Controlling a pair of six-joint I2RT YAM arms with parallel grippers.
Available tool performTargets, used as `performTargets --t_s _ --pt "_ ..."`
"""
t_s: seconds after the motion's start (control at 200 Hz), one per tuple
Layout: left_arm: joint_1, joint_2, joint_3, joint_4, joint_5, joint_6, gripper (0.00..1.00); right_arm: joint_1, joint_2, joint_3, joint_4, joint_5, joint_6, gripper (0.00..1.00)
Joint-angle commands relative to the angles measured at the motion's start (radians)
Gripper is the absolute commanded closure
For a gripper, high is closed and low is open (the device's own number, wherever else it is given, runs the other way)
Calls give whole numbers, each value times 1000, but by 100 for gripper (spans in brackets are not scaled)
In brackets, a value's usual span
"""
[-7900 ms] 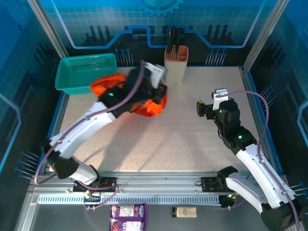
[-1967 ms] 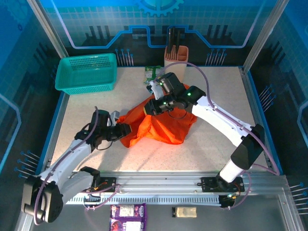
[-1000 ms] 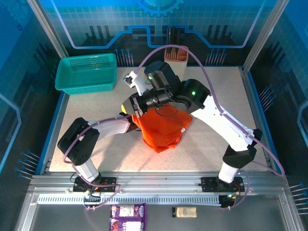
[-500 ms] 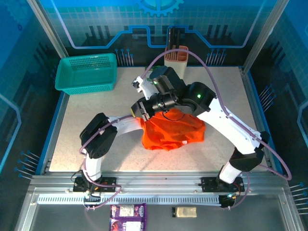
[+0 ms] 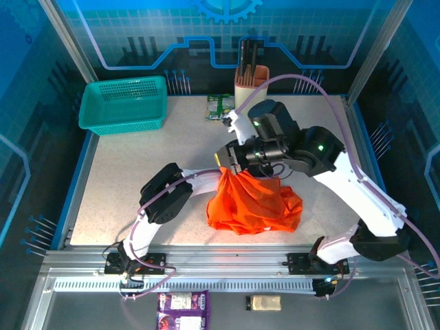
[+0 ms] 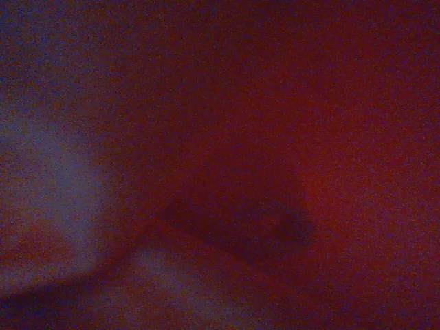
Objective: Fold the inside-out t-shirt
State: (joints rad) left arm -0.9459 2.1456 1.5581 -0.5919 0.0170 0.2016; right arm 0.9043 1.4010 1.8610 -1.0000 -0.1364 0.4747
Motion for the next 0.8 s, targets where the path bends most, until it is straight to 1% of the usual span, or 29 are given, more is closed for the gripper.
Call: performTargets --t_s 0.0,0.04,0.105,0.215,0.385,0.49,0.555,0.665,0.795 --pt "-9 66 -46 -102 -137 32 64 -46 -79 -40 -1 76 10 100" --pt "1 45 -64 -89 -148 29 74 -74 -108 -71 -14 93 11 100" --pt "30 -11 -95 -62 -126 17 86 -121 -150 -120 -29 115 14 100" --pt "106 -147 -161 -15 -50 -6 100 -229 -231 -224 -42 136 15 100" --pt "230 -381 -240 12 125 -20 100 -424 -324 -404 -23 170 -1 100" --pt "277 -506 -269 2 221 -20 100 -552 -333 -523 51 138 -15 100" --pt "302 -574 -282 -1 274 -31 100 -610 -318 -583 103 113 -17 100" --pt "345 -686 -296 6 350 -70 100 -669 -270 -687 202 85 -16 100" --pt "380 -791 -305 46 422 -130 100 -693 -184 -784 312 36 -8 100"
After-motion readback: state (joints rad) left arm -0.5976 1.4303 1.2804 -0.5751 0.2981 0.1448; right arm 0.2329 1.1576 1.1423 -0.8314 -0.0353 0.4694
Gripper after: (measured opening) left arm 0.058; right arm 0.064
